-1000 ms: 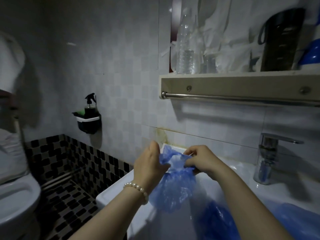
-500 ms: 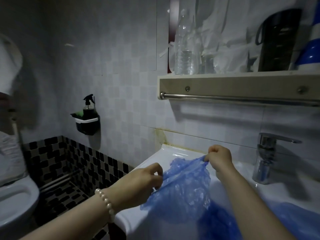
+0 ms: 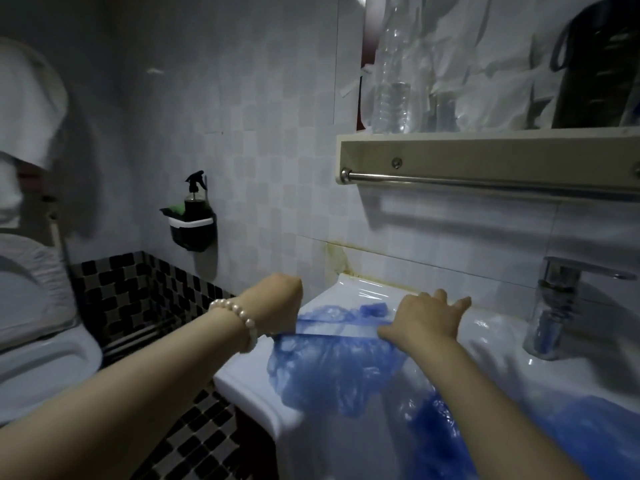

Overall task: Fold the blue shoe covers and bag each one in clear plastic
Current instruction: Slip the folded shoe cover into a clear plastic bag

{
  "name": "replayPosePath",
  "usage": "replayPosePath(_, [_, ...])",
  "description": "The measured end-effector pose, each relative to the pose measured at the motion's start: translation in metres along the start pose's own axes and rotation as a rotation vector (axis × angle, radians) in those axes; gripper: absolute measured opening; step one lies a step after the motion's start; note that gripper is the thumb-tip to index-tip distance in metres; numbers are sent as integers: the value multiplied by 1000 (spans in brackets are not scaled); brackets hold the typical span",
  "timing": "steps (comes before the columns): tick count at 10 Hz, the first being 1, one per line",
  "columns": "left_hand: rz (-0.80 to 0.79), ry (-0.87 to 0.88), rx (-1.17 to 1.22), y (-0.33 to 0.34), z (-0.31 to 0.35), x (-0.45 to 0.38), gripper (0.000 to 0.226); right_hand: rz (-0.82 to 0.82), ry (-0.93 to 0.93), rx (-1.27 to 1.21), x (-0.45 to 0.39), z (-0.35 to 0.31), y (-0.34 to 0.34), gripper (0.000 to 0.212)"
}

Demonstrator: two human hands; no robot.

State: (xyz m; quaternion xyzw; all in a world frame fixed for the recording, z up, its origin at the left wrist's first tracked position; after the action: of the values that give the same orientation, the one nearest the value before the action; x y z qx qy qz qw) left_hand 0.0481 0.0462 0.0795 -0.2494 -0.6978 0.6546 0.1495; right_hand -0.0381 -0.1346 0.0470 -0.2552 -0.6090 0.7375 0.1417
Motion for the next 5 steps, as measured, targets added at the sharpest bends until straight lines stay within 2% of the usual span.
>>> replayPosePath(1, [-352, 6, 256, -8, -2, 1, 12, -174, -166, -212, -3, -3, 0, 29])
replayPosePath(2, [-445, -2, 320, -17, -17, -4, 17, -483, -440, -632, -1, 6, -10, 27])
replayPosePath(3, [-131, -50, 436, -36, -35, -15, 14, -180, -404, -852, -12, 14, -30, 34])
replayPosePath(4, [1167, 84, 500, -56, -56, -11, 15, 1090, -251, -869, -16, 19, -47, 31])
replayPosePath(5, [1211, 328, 185, -27, -61, -11, 14, 1258, -458, -477, -9, 4, -42, 24])
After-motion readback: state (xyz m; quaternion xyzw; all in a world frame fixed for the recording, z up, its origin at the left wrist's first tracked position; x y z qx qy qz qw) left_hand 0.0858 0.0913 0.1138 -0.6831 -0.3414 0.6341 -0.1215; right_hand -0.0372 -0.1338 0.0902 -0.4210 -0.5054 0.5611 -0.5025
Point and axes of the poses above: each hand's wrist, its own x-axis away from the middle knuckle, its own y-axis out of the palm, z = x × y, the point moved 1 cm from there along -x, towards the middle knuckle, and after that the axes turned 7 degrees about -y, right-handed, at the moved point
